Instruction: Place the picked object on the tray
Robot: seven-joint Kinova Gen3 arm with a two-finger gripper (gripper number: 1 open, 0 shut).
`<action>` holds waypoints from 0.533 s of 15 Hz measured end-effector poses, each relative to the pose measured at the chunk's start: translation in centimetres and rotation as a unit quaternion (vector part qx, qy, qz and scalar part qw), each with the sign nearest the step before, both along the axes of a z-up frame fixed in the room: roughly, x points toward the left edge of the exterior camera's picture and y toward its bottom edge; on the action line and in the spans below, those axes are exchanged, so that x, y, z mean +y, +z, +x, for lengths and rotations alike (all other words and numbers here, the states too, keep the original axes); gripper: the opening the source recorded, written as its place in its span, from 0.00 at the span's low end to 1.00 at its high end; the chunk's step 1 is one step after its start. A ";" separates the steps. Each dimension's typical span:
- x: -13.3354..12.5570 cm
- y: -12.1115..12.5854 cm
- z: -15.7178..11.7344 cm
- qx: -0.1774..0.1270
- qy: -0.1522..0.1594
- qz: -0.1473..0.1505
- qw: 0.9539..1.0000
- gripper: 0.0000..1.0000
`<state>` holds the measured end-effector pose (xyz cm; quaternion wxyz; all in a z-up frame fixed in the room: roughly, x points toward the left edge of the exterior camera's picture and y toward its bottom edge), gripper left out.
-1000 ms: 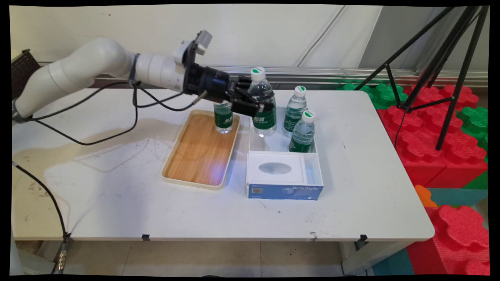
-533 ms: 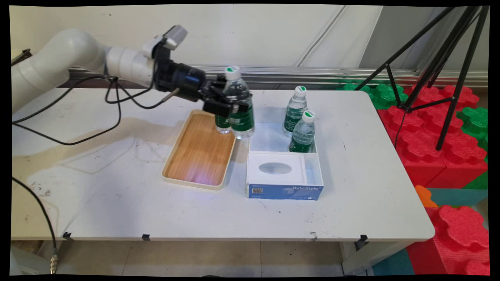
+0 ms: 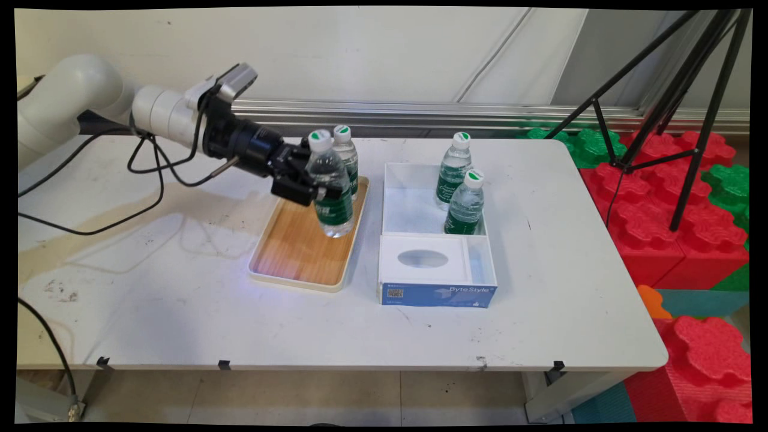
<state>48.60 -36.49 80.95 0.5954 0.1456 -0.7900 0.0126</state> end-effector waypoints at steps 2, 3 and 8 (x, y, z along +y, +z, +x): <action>0.3 -1.0 0.6 -0.008 -0.006 0.003 1.000 0.00; 0.4 -1.4 0.7 -0.011 -0.008 0.004 1.000 0.00; 0.7 -3.7 1.2 -0.028 -0.013 0.011 0.999 0.00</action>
